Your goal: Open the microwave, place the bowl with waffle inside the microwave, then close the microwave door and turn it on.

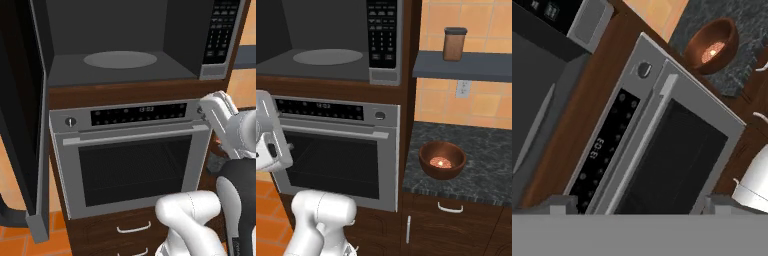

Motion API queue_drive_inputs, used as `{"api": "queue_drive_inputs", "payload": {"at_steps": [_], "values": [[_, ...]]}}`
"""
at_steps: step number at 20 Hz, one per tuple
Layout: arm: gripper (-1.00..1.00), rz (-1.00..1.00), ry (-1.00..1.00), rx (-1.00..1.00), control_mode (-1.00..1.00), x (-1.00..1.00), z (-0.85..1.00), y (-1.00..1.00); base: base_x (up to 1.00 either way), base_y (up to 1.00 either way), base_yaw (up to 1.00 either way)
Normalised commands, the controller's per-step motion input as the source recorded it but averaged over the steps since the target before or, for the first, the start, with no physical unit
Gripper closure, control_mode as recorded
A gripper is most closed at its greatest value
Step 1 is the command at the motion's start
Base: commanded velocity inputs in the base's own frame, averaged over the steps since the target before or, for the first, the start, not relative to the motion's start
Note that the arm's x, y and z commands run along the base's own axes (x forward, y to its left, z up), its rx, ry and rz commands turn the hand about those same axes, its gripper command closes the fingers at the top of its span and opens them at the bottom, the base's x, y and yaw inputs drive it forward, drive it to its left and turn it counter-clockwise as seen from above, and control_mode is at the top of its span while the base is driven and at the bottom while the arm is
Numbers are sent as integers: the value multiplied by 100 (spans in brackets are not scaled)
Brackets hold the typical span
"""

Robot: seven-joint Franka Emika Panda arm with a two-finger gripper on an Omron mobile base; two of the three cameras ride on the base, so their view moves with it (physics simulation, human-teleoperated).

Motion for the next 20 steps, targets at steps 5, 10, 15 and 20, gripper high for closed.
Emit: {"api": "queue_drive_inputs", "payload": {"at_steps": [5, 10, 15, 20], "values": [[-100, -20, 7, 4, -100, 15, -47, -100, 0, 0, 0], [-100, -7, 8, 13, -100, 41, -61, -100, 0, 0, 0], [-100, 0, 8, 17, -100, 50, -60, -100, 0, 0, 0], [-100, 0, 3, 21, -100, 64, -69, -100, 0, 0, 0]]}}
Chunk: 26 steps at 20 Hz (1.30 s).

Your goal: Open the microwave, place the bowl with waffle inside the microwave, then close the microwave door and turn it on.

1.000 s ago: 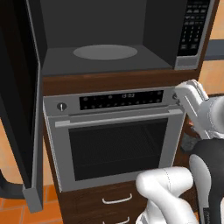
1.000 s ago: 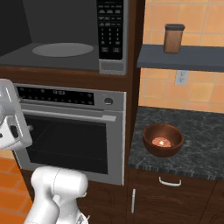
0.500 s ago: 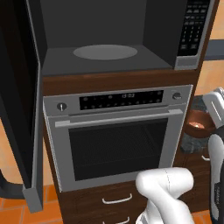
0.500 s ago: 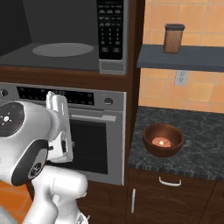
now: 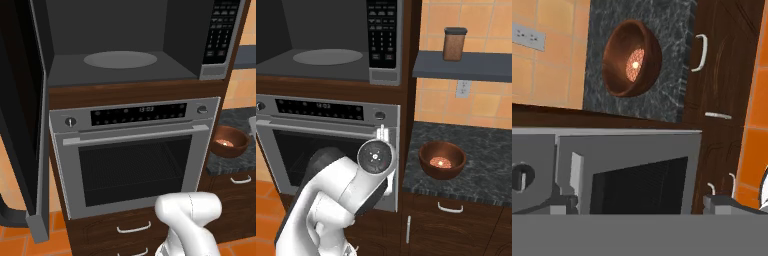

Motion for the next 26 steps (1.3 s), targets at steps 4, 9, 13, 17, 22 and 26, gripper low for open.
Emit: {"api": "queue_drive_inputs", "payload": {"at_steps": [4, 9, 13, 17, 22, 26], "values": [[-100, 0, 1, 20, -100, 77, -69, -100, 0, 0, 0], [-100, 0, 9, 12, -100, 80, -59, -100, 0, 0, 0], [-100, 0, 10, 3, -100, 61, -48, -100, 0, 0, 0], [-100, 0, 3, 4, -100, 4, -13, -57, 0, 0, 0], [-100, 0, 4, 1, -100, 10, -5, -28, 0, 0, 0], [-100, 0, 5, 0, -100, 17, -6, -11, 0, 0, 0]]}}
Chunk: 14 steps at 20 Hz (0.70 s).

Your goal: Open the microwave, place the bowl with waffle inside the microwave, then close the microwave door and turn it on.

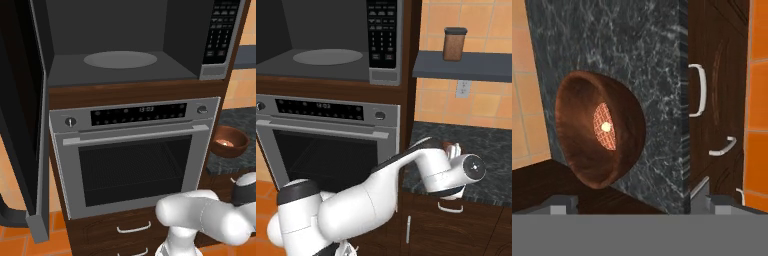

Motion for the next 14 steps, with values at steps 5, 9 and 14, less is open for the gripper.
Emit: {"api": "queue_drive_inputs", "payload": {"at_steps": [5, 9, 14], "values": [[-100, 4, 10, -2, -100, 41, -17, -14, 0, 0, 0], [-100, 7, 6, -4, -100, 35, -28, -3, 0, 0, 0], [-100, 13, 12, -6, -100, 32, -35, -6, 0, 0, 0]]}}
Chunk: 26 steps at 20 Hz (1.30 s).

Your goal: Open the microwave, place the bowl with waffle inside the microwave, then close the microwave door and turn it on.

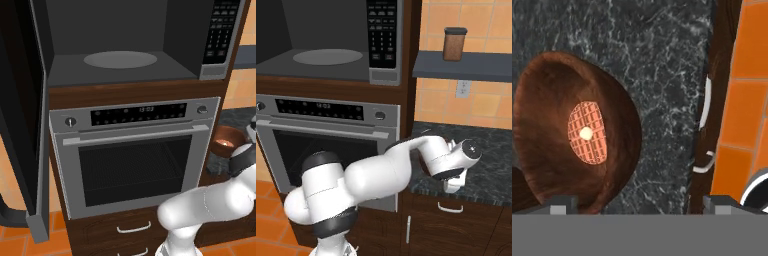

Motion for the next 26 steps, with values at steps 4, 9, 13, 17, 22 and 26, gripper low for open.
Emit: {"api": "queue_drive_inputs", "payload": {"at_steps": [4, 9, 13, 17, 22, 26], "values": [[-100, 7, 1, -1, -100, 28, -35, -5, 0, 0, 0], [-100, 2, -2, 0, -100, 28, -28, -11, 0, 0, 0], [-100, 1, 0, 0, -100, 38, -12, -11, 0, 0, 0], [-100, 0, 2, 0, -100, 29, -14, -1, 0, 0, 0], [100, 0, 3, 0, -100, 13, -28, 0, 0, 0, 0], [100, 0, 2, 0, -100, 1, -21, -6, 0, 0, 0]]}}
